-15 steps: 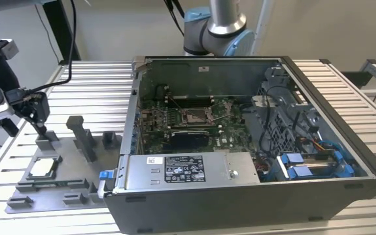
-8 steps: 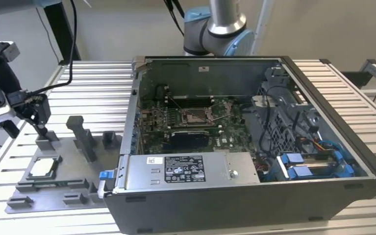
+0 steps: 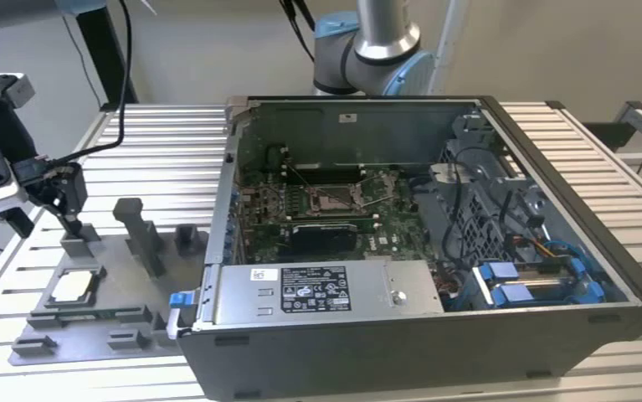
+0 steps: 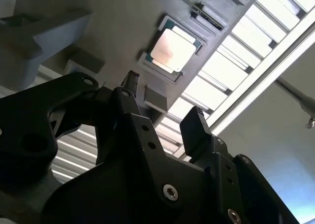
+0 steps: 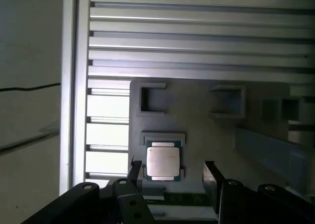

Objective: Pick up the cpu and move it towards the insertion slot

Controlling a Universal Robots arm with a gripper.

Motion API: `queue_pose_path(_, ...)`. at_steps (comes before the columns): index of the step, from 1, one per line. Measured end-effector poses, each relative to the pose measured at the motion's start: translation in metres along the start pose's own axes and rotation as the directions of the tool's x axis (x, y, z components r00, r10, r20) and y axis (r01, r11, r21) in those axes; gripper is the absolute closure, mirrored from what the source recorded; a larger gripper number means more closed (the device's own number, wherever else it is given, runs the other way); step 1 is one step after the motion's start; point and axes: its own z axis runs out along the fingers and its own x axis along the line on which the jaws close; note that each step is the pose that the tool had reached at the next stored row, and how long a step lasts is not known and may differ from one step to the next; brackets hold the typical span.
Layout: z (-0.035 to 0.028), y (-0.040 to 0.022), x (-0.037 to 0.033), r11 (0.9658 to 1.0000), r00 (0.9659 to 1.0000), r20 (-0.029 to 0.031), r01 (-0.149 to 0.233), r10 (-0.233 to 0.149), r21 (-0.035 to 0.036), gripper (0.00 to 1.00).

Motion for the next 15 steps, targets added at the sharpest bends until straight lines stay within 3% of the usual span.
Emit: queue_pose_path(15, 0.0179, -0.0052, 0.0016, 1.0, 1.0, 0.0, 0.0, 0.0, 0.0002, 0.0)
